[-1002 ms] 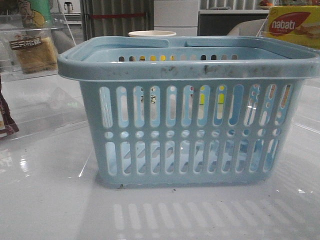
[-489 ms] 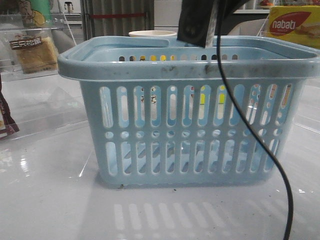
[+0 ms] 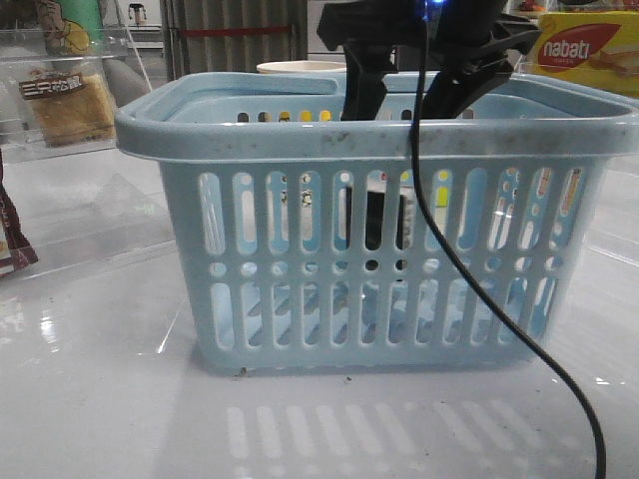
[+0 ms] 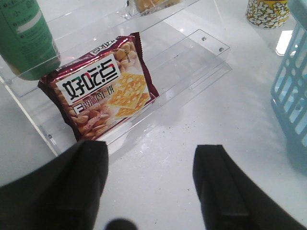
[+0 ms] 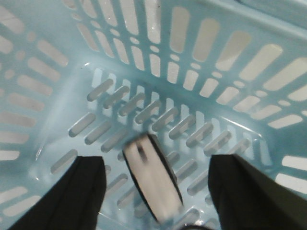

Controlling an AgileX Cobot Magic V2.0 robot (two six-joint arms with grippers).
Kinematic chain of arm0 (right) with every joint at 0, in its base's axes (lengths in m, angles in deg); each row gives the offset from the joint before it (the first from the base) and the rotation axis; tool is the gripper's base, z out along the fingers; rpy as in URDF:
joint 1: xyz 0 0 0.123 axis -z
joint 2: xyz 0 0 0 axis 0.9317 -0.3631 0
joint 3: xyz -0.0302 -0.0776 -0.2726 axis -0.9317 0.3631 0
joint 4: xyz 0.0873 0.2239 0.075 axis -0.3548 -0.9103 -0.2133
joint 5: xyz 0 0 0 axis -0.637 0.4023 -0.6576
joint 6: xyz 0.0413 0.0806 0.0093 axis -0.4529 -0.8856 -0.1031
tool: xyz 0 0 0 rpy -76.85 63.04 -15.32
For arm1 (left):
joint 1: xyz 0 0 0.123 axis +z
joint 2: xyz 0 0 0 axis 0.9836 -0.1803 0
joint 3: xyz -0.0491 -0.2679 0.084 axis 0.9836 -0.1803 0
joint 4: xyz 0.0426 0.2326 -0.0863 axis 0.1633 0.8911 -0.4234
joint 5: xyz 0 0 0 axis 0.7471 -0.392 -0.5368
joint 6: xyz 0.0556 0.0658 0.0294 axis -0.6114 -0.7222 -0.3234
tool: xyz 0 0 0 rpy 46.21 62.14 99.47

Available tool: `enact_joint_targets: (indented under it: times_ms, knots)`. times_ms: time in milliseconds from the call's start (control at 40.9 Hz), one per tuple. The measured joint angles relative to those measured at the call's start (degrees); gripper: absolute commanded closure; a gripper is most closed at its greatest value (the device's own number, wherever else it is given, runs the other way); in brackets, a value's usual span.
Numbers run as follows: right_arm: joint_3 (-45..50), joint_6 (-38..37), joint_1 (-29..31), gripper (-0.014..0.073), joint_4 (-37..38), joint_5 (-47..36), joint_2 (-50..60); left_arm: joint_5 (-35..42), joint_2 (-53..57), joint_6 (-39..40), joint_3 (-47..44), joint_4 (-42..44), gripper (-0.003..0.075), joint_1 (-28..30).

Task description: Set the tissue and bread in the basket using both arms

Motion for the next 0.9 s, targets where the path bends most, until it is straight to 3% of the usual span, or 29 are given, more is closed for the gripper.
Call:
enact_joint_targets:
  times_ms: [196, 905]
  knots:
    - [2.94, 0.12, -0.13, 0.0023, 0.0, -1.05, 6.0, 0.0, 0.0, 0.0, 0.0, 0.0, 0.0264, 0.0]
    - [32.73, 2.91, -0.13, 0.0023, 0.0, -3.06, 51.88, 0.0, 0.0, 0.0, 0.0, 0.0, 0.0264, 0.0]
